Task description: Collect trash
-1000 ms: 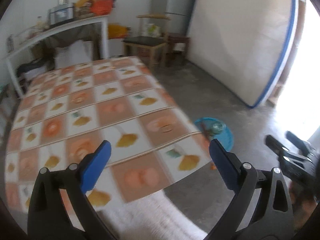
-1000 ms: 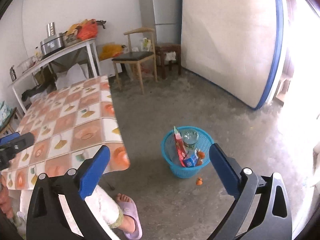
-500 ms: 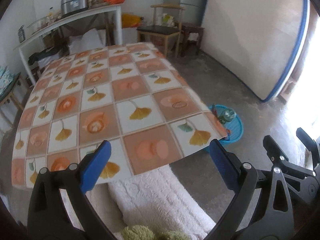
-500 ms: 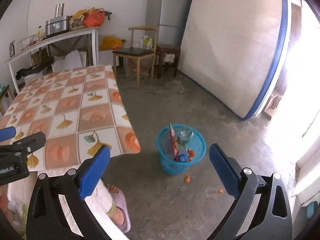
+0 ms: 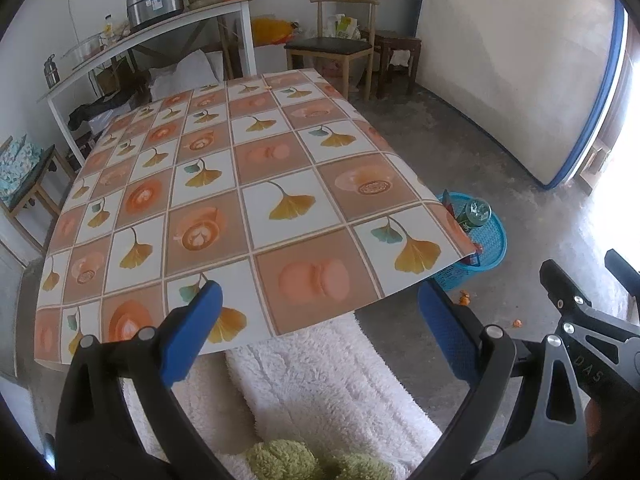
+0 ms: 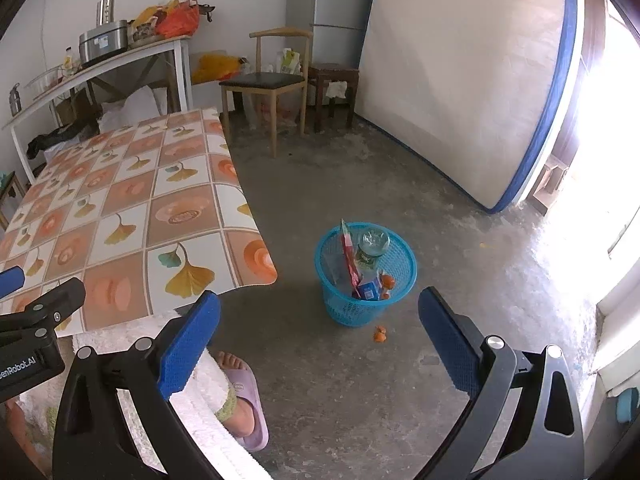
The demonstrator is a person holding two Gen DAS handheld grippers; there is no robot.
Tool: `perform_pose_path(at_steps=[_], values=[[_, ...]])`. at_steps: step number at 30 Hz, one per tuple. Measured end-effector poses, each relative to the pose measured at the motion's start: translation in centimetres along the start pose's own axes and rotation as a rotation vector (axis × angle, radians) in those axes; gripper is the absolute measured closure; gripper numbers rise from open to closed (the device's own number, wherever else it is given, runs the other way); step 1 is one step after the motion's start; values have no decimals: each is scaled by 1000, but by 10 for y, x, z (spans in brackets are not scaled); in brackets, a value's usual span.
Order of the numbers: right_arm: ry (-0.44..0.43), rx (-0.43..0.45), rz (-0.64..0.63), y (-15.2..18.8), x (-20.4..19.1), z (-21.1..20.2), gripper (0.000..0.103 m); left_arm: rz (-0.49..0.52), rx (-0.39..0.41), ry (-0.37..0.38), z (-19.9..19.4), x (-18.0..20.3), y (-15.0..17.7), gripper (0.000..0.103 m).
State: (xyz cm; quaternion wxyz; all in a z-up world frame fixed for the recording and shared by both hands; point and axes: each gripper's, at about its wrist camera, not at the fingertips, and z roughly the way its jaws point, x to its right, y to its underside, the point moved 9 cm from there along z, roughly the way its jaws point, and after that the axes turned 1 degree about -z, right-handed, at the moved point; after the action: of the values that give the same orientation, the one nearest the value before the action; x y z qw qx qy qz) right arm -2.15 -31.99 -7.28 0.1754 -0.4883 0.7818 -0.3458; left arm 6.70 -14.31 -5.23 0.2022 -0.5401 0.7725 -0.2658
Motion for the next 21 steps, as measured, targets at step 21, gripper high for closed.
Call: perform_pose_path(at_steps=[21], values=[[42,-15,38,6,22,3,6,-10,1,-67,-8,-10,4,8]])
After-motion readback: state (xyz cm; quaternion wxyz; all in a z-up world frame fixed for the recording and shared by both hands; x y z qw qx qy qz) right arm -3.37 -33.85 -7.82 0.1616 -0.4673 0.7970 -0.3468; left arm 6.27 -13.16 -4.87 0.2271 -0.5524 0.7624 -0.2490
